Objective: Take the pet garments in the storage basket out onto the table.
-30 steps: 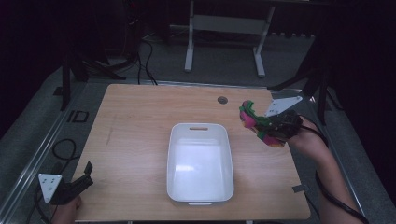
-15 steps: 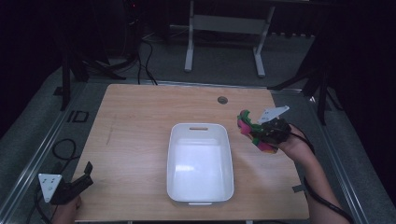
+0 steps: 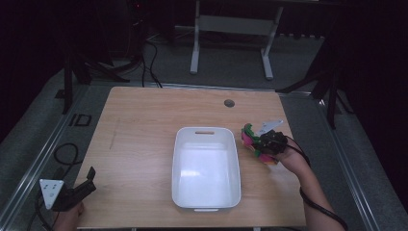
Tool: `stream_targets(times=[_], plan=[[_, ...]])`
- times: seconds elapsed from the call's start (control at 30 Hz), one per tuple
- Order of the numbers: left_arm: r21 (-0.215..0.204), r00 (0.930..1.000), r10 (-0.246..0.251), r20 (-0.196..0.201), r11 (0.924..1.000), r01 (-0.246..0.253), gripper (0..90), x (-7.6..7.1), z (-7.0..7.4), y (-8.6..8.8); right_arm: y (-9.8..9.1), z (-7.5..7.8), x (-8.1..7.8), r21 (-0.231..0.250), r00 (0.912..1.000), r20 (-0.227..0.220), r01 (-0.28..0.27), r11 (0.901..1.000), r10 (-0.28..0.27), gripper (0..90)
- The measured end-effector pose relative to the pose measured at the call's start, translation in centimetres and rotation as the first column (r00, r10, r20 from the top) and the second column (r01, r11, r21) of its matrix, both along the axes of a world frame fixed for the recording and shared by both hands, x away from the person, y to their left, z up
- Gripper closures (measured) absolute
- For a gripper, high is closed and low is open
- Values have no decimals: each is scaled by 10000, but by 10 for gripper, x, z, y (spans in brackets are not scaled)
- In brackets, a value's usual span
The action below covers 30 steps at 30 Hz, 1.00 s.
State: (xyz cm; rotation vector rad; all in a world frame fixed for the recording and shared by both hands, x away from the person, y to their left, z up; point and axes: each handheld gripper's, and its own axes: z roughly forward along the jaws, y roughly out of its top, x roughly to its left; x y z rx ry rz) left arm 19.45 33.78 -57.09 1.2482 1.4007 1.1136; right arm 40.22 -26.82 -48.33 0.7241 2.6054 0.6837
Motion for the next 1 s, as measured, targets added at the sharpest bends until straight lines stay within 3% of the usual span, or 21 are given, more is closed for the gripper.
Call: stream_targets(times=[0.1,0.27,0.43,0.57,0.67,0.8,0.9,0.93,1.0], plan=[[1,10000,-14,-7,10000,14,12,0,0,0,-1,-3,1,8,10000,-13,51,10000,-51,746],[10,10000,-18,7,10000,18,12,0,0,0,-5,-22,5,-148,9991,-29,426,9990,-426,746],[34,10000,-15,-13,10000,15,12,0,0,0,-8,-38,8,-114,9973,-522,513,9986,-518,741],[47,10000,-8,-11,10000,8,12,0,0,0,-6,-45,7,97,9966,-593,575,9983,-568,723],[34,10000,-9,-5,10000,9,12,0,0,0,-6,-43,7,112,9960,-676,587,9982,-578,668],[31,10000,-7,-8,10000,7,12,0,0,0,-7,-34,5,331,9956,-839,447,9984,-418,517],[45,10000,1,-1,10000,-1,12,0,0,-1,-7,-32,4,428,9953,-878,439,9981,-400,484],[48,10000,8,0,10000,-8,12,0,0,-1,-9,-24,2,663,9951,-922,415,9969,-353,411],[45,10000,15,1,10000,-15,12,0,0,-1,-9,-19,-2,730,9955,-901,352,9967,-285,374]])
